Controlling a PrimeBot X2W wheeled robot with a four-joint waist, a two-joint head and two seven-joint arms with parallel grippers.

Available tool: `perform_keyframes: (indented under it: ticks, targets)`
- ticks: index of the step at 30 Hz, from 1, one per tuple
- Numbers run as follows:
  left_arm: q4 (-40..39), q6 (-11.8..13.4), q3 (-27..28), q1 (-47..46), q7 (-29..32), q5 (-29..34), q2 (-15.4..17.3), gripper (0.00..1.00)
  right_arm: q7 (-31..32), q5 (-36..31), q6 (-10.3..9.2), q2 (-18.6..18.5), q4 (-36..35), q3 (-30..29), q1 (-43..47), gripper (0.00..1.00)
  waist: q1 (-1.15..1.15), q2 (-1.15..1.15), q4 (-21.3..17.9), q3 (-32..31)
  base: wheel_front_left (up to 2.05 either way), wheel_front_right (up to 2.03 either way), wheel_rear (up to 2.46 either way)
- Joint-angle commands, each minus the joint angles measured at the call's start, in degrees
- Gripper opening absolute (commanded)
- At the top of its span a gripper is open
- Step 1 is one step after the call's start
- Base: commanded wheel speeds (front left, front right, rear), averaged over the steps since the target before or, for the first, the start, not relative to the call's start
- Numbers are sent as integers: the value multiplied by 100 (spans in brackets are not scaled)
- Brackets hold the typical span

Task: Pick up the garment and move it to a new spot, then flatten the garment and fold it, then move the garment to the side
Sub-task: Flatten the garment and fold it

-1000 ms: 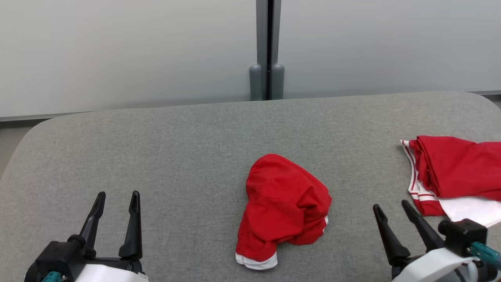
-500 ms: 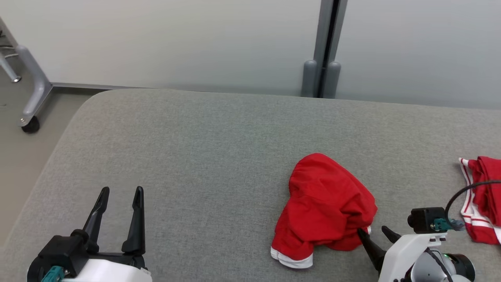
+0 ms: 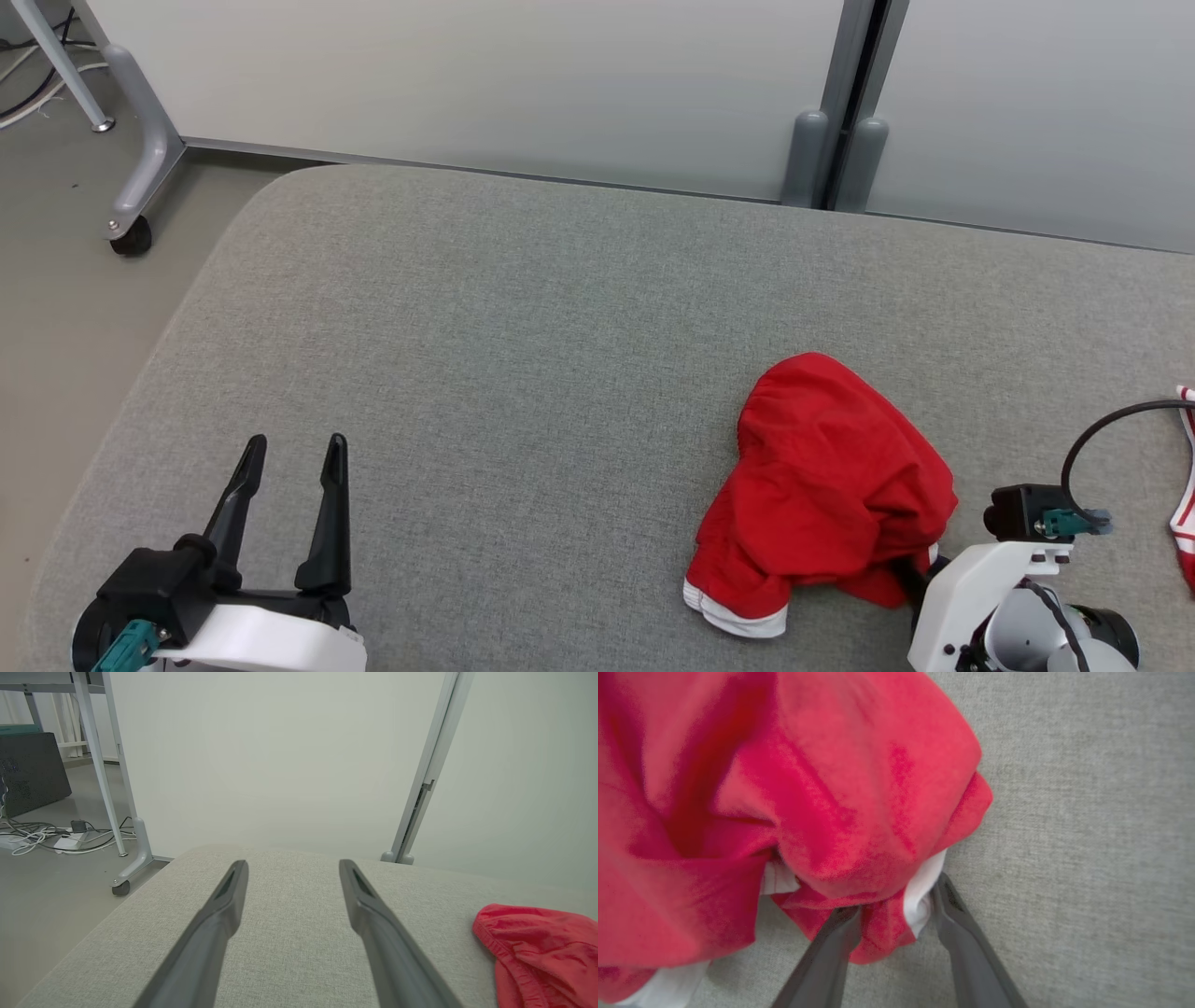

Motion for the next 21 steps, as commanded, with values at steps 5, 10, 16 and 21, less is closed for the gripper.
perform_keyframes:
  ticks: [5, 10, 16, 21]
  targets:
    - [35, 11, -11, -116, -35, -32, -8, 100, -232, 33, 3, -108, -104, -6, -137, 0, 0, 0, -33, -25, 0, 0, 0]
    - [-13, 6, -40, -162, -39, -42, -30, 100, -234, 118, 3, -423, -362, -126, -467, 0, 0, 0, -88, 45, 0, 0, 0]
    - [-64, -69, -123, -393, -68, 5, -117, 100, 90, 311, 3, -1126, -357, -215, -1443, 0, 0, 0, -34, 569, 0, 0, 0]
    - [4, -164, -205, -679, -104, 49, -230, 100, 276, 344, 3, -1700, 79, -270, -2403, 0, 0, 0, 116, 1074, 0, 0, 0]
